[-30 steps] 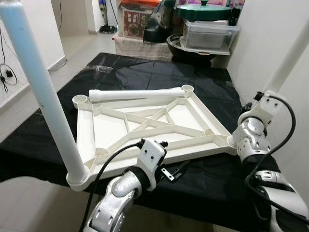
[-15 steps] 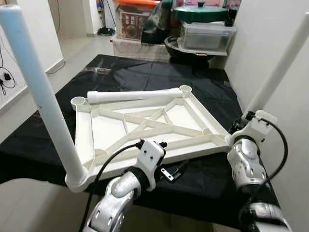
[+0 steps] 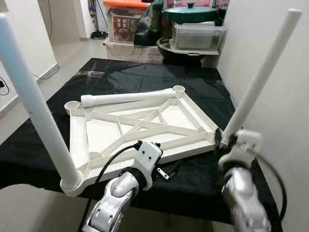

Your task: Building children table

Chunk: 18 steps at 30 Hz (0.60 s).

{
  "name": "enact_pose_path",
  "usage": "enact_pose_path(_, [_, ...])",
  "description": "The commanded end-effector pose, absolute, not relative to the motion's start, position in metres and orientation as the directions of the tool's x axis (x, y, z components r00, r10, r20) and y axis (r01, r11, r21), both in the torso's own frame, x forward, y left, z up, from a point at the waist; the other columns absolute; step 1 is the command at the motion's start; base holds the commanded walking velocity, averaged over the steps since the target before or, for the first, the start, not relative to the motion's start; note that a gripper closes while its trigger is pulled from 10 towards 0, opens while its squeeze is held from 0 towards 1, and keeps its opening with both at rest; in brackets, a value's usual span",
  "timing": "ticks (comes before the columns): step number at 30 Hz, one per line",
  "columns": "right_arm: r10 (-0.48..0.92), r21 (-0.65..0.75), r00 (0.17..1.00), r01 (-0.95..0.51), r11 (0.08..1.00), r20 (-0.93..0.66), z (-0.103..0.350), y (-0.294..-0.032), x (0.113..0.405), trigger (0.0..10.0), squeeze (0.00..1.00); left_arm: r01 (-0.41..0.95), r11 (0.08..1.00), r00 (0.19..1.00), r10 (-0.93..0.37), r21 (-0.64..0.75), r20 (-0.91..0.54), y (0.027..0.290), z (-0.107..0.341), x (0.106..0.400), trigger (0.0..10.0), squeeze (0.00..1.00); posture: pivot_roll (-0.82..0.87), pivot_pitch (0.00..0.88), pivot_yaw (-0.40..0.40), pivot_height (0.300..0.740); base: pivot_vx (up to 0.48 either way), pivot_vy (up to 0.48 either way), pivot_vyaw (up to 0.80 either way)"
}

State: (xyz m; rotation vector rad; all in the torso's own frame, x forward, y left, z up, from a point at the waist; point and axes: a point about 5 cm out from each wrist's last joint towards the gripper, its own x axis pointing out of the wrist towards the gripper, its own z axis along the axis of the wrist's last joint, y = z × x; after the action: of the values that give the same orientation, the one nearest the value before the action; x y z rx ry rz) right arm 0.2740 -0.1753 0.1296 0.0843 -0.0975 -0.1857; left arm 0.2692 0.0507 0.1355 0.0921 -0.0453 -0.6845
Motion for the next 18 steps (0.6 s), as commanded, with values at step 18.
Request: enact_pose_path(18, [-0.183, 0.022, 0.980, 0.182, 0.983, 0.083, 0.136, -0.167, 0.258, 10.0, 0.00, 0.610, 0.785, 0.791, -0.611, 0.110, -0.030, 0.055, 0.127, 0.272, 10.0, 0.00, 0.03, 0.000, -0.018, 0.740, 0.000, 0.000, 0.00])
